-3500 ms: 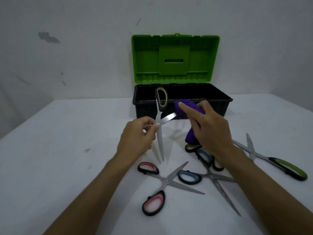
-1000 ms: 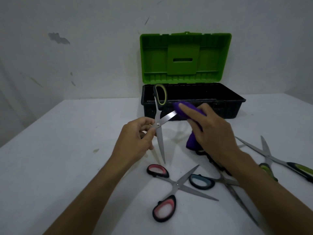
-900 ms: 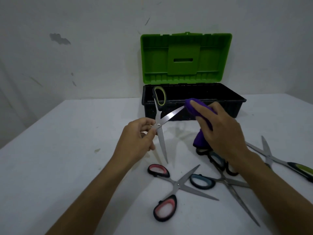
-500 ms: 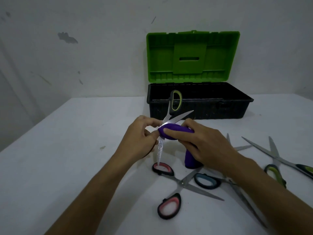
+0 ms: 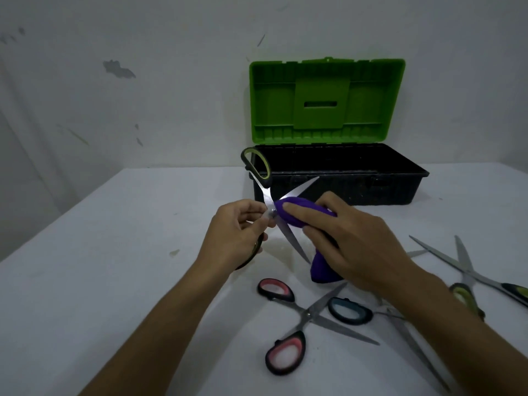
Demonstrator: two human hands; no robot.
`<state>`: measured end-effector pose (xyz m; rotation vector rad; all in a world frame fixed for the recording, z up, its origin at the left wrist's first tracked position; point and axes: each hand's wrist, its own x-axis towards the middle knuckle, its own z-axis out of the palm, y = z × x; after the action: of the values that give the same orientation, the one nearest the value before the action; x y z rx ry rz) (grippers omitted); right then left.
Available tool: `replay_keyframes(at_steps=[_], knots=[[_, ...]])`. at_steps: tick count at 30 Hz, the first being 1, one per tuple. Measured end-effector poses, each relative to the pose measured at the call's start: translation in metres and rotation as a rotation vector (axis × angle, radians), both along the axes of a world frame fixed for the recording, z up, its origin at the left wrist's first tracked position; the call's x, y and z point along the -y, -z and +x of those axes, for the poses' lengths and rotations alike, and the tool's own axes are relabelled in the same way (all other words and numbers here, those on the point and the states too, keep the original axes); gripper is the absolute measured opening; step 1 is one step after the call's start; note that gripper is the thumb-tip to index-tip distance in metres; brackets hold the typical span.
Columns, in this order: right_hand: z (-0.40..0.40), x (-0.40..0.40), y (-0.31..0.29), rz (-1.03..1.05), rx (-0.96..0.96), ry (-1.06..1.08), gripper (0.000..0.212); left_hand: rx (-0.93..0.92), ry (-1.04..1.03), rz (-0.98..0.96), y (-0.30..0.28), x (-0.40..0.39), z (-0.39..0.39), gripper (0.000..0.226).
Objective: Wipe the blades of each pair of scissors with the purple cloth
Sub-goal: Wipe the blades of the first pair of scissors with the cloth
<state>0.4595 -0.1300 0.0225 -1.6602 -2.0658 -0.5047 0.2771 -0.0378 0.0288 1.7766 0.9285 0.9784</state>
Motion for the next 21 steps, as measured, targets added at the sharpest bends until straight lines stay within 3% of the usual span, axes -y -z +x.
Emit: replay_keyframes(at_steps=[5,9,15,21], knots=[[0.0,-0.009,0.004,-0.081,0.063,-0.06,0.059,-0.041,0.004,0.021,-0.001,-0.001,-0.002,0.013],[0.017,0.001,-0.002,-0.257,0.096,-0.08,0.044,-0.067,-0.002,0.041,0.0,-0.001,-0.002,0.017],[0.017,-0.007,0.001,-0.164,0.054,-0.087,0.05,-0.121,-0.005,0.112,-0.001,0.002,0.0,0.009],[0.016,-0.005,-0.001,-0.262,0.052,-0.11,0.049,-0.014,-0.027,0.045,-0.011,-0.003,-0.011,0.015]])
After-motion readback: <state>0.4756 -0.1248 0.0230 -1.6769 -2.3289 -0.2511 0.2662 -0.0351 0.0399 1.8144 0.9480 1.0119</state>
